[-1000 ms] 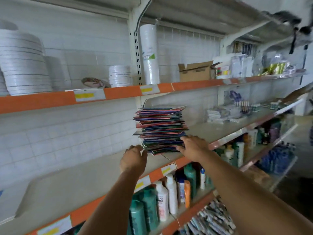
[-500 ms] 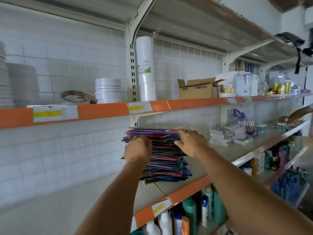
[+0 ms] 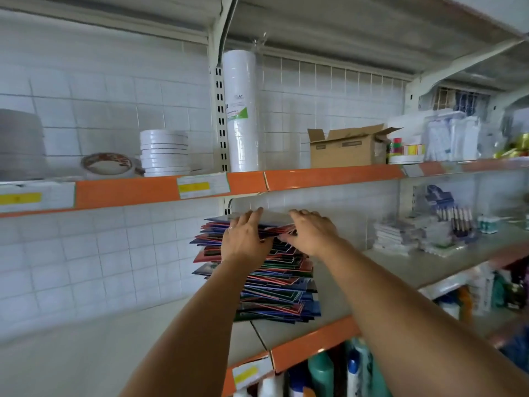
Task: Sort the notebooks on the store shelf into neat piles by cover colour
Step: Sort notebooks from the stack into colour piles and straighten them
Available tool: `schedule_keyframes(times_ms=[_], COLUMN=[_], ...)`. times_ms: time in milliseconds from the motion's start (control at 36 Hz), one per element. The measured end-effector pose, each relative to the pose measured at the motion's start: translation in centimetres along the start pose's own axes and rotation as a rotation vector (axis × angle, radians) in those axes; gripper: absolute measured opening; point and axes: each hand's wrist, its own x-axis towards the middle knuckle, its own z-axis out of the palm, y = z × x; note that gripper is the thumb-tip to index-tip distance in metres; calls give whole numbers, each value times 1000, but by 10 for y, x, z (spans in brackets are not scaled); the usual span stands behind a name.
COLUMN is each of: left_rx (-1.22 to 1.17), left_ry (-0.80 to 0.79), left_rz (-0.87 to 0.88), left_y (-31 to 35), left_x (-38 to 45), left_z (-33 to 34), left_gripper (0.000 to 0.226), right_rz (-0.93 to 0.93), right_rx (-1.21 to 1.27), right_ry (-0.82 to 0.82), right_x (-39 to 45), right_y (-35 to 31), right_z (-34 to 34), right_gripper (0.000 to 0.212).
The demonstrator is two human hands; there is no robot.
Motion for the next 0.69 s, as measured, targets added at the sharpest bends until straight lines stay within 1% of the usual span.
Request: schedule_keyframes(times_ms=[83, 167, 278, 361, 472, 583, 694], left_rx=[22, 49, 92, 109, 125, 196, 260], left_ry=[-84, -122, -17, 43, 46, 42, 26], left_rz=[-43, -83, -115, -115, -146, -124, -58], left_y=[12, 23, 32, 33, 33, 28, 23], left_x=[1, 0, -1, -1, -1, -2, -3], left_z=[7, 10, 13, 11, 3, -3, -5], left_gripper=[78, 74, 49, 30, 21, 18, 35], right_rz=[-62, -103, -134, -115, -69, -33, 1], right_rx=[11, 25, 61, 100, 153, 197, 219], right_ry=[-6, -18, -16, -11, -9, -37, -29], right_x=[6, 9, 8, 6, 5, 8, 12], right_y=[7, 12, 20, 27, 32, 28, 19], right_z=[0, 3, 10, 14, 18, 22, 24], right_gripper=[72, 72, 78, 83, 89, 92, 93])
